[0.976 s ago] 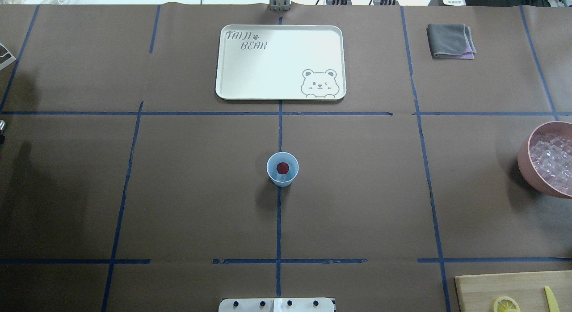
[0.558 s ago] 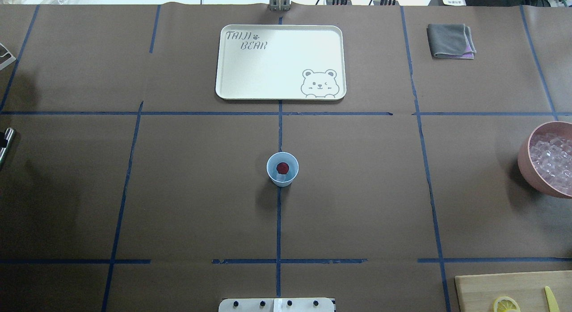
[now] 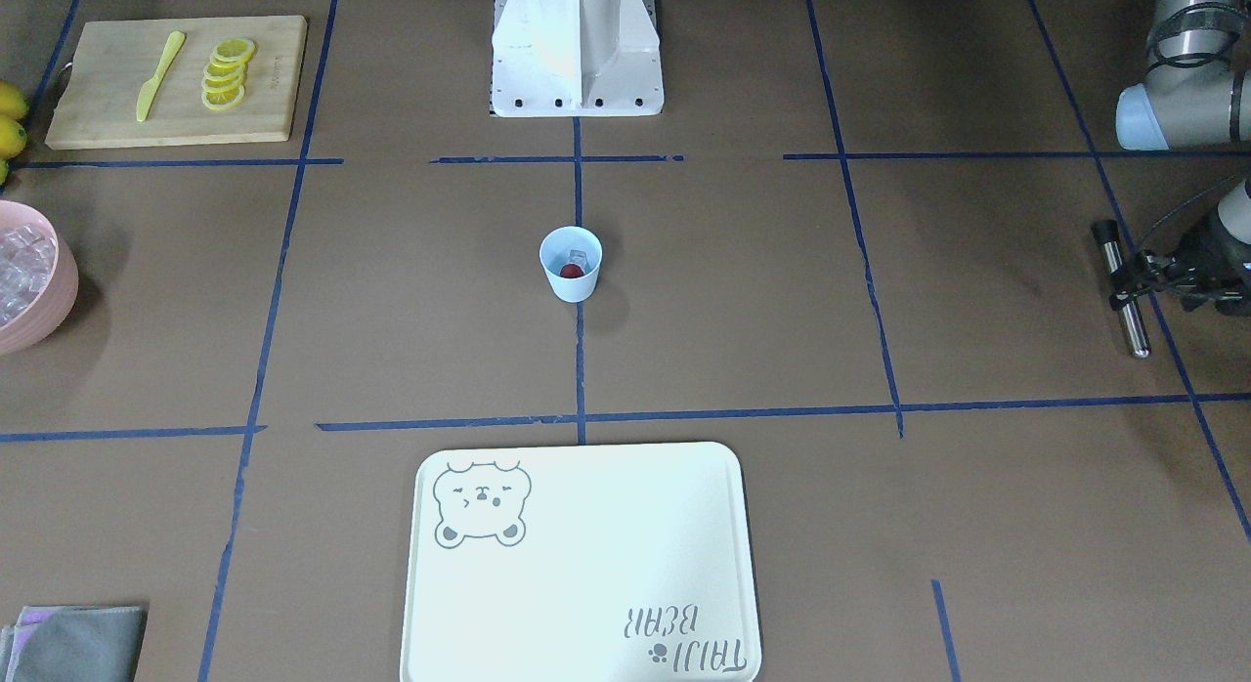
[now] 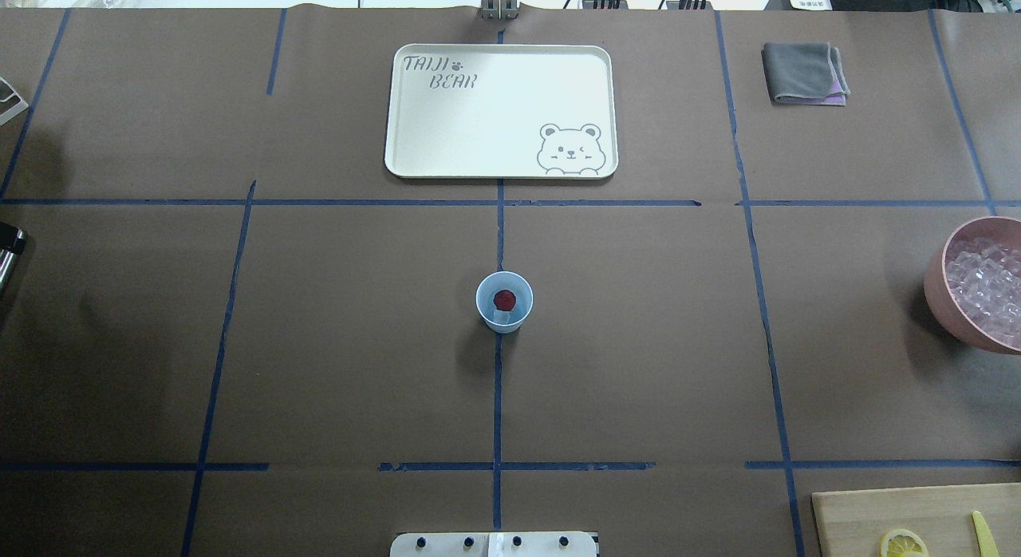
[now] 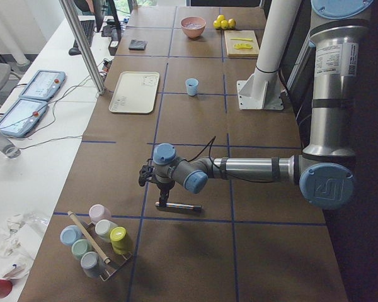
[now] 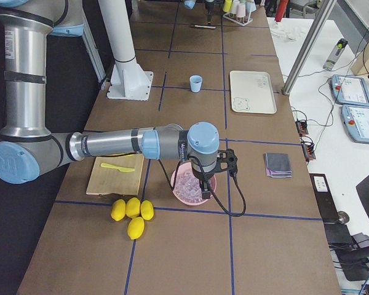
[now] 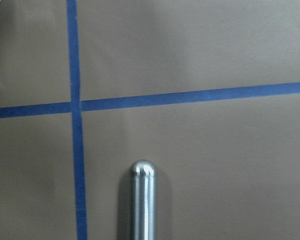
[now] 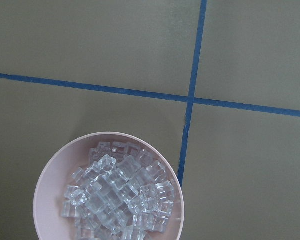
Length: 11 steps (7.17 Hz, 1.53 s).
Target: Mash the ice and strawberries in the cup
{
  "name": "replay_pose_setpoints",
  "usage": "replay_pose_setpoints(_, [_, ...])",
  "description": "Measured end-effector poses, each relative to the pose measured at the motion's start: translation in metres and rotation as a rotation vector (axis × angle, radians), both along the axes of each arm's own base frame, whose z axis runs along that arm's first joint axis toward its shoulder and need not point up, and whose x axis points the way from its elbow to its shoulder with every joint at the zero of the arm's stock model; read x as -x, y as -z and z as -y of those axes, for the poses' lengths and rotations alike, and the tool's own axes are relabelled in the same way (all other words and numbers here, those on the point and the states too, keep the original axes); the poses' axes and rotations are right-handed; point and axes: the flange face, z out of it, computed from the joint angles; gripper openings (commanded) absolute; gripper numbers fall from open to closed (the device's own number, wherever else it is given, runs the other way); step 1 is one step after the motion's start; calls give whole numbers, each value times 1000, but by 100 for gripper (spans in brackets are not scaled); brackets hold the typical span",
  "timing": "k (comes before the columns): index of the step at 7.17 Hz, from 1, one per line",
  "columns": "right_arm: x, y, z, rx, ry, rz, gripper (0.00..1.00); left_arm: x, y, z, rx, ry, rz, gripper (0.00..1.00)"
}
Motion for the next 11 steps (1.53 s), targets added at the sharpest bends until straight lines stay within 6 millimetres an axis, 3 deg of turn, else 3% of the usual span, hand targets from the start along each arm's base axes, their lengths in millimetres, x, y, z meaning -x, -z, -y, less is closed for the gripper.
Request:
replay_pose_setpoints(1, [0,-1,0,2,-1,0,99,7,16,1,-3,-24,-8,100])
replay_pose_setpoints(3, [0,-5,-1,11,0,0,99,63,40,7,-21,-103,41,100])
replay_pose_setpoints(6, [0,-8,-2,19,-2,1,99,159,32,-1,-11,-145,30,100])
replay_pose_setpoints(7, [0,-10,-4,24,-2,3,99,179,22,-10,12,-134,-1,100])
replay_pose_setpoints(9, [1,-13,-6,34,-2,5,99,201,8,-23,48,-96,-49,100])
replay_pose_setpoints(11, [1,-24,-11,55,-2,6,99,207,8,-24,53,-77,-59,100])
